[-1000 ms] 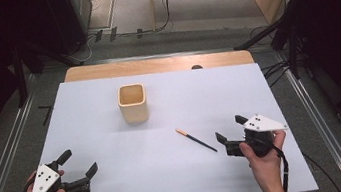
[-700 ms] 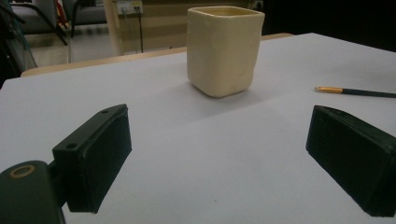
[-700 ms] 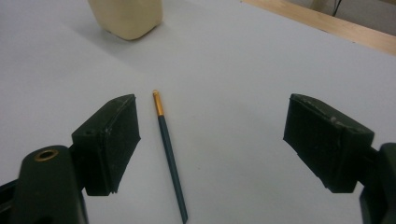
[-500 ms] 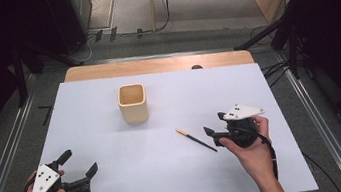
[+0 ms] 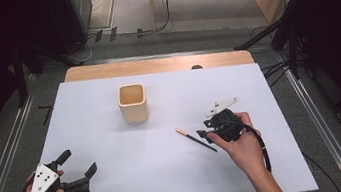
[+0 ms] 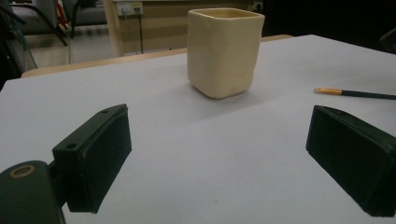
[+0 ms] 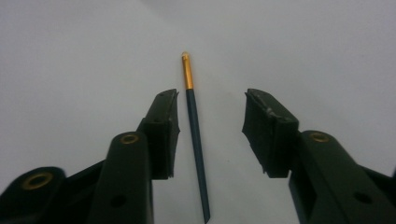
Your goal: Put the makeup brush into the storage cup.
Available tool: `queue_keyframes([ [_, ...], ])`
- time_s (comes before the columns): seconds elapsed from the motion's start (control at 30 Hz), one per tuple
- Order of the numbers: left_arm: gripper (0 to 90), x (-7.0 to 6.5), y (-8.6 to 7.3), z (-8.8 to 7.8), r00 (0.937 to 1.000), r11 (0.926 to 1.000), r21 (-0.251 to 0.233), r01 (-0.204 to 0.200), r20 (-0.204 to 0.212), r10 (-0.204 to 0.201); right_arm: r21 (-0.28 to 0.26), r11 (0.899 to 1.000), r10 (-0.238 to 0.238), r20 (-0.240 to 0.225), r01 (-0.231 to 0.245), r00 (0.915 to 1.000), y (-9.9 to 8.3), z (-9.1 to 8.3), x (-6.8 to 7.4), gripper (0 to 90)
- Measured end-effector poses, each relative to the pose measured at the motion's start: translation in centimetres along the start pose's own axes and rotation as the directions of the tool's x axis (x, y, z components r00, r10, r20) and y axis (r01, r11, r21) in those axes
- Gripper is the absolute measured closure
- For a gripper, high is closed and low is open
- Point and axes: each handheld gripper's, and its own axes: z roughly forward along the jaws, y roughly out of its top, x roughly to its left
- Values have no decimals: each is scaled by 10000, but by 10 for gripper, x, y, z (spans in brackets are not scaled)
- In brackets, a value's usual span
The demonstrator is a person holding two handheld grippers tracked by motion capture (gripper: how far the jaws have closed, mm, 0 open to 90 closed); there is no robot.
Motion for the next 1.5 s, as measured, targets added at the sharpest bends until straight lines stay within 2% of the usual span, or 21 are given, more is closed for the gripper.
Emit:
queue_keyframes([
  [0.07,77,0,0,0,10000,10000,14,-16,-3,16,357,9994,26,-272,-16,9996,3,4,1,643],
  [0.1,77,0,0,0,10000,10000,15,-17,0,17,357,9994,26,-272,-16,9996,3,4,1,643],
  [0.17,76,0,0,0,10000,10000,17,-17,-5,17,845,9964,-57,-292,81,9996,7,9,1,680],
  [0.37,77,0,0,0,10000,10000,13,-21,-3,21,1627,9866,-2,-436,73,9990,14,22,1,723],
  [0.5,76,-1,0,0,10000,10000,11,-41,1,41,2036,9790,-24,-541,134,9985,16,29,1,746],
  [0.6,76,-1,0,0,10000,10000,22,-75,-14,75,2504,9680,-16,-549,153,9985,18,38,0,764],
  [0.7,77,-1,0,0,10000,10000,13,-65,-15,65,2627,9649,45,-457,76,9989,19,42,0,775],
  [0.87,77,0,0,0,10000,10000,16,-24,-42,24,3114,9502,3,-492,150,9988,20,50,0,819],
  [0.97,77,0,0,0,10000,10000,32,-43,-34,43,3258,9453,33,-543,146,9985,21,52,1,823],
  [1.0,77,0,0,0,10000,10000,54,-81,-22,81,3399,9403,28,-534,155,9986,21,54,1,823],
  [1.13,76,0,0,0,9999,9999,59,-104,-16,104,3553,9347,67,-525,124,9986,21,58,2,823],
  [1.17,77,0,0,0,9999,9999,74,-110,-11,110,3694,9291,-4,-467,177,9989,22,61,3,823],
  [1.2,77,0,0,0,9999,9999,74,-110,-11,110,3694,9291,-4,-467,177,9989,22,61,3,823],
  [1.23,77,-1,0,0,10000,9999,73,-98,-6,98,3840,9230,-72,-462,244,9989,22,64,4,825],
  [1.37,77,-1,0,0,10000,9999,70,-74,-21,74,3819,9238,-112,-439,272,9990,22,64,4,839],
  [1.43,76,-1,0,1,10000,10000,58,-80,5,80,3628,9317,1,-440,159,9990,19,64,3,846],
  [1.5,77,-2,0,1,10000,9999,115,-92,8,92,3536,9353,-1,-396,141,9992,17,64,4,847],
])
